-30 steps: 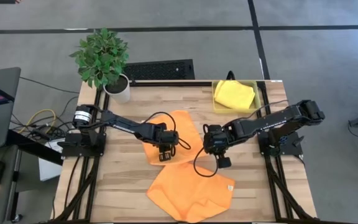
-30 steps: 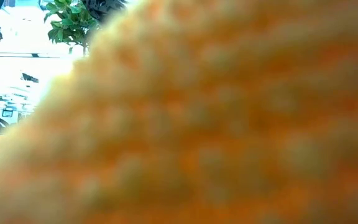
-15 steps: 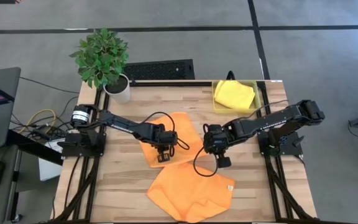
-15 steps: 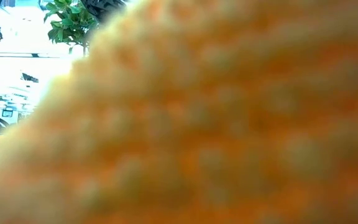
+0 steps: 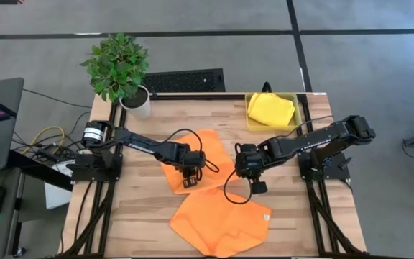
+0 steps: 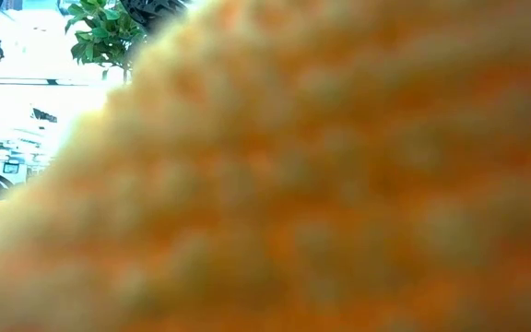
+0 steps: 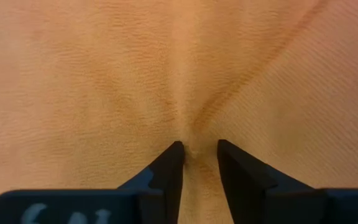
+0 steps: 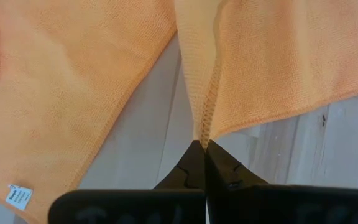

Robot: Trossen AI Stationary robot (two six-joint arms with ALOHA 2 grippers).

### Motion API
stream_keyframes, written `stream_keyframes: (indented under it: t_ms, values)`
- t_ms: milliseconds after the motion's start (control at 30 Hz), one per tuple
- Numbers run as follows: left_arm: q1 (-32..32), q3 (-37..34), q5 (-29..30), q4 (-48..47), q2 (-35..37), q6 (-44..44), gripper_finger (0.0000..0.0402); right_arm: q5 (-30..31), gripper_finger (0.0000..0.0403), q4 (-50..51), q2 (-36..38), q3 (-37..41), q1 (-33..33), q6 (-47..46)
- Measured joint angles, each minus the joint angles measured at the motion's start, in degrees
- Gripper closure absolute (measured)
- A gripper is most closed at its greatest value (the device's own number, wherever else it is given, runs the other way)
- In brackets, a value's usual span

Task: Fold microfiber towels
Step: Fold the top orange microfiber towel

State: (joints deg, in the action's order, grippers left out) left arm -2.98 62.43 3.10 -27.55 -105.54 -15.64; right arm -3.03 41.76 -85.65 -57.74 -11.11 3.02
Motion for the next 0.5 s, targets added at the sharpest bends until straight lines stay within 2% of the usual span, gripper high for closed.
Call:
stream_keyframes:
  t_ms: [167, 333, 500]
  values:
    - [0.0, 0.0, -1.8, 0.0, 0.0, -0.1, 0.0306, 0.0, 0.0394, 0.0, 0.0, 0.0, 0.0, 0.0]
    - [0.0, 0.0, 1.1, 0.0, 0.0, -1.6, 0.0331, 0.0, 0.0394, 0.0, 0.0, 0.0, 0.0, 0.0]
    - [0.0, 0.0, 0.3, -0.1, 0.4, -1.9, 0.0352, 0.0, 0.0394, 0.1, 0.0, 0.0, 0.0, 0.0]
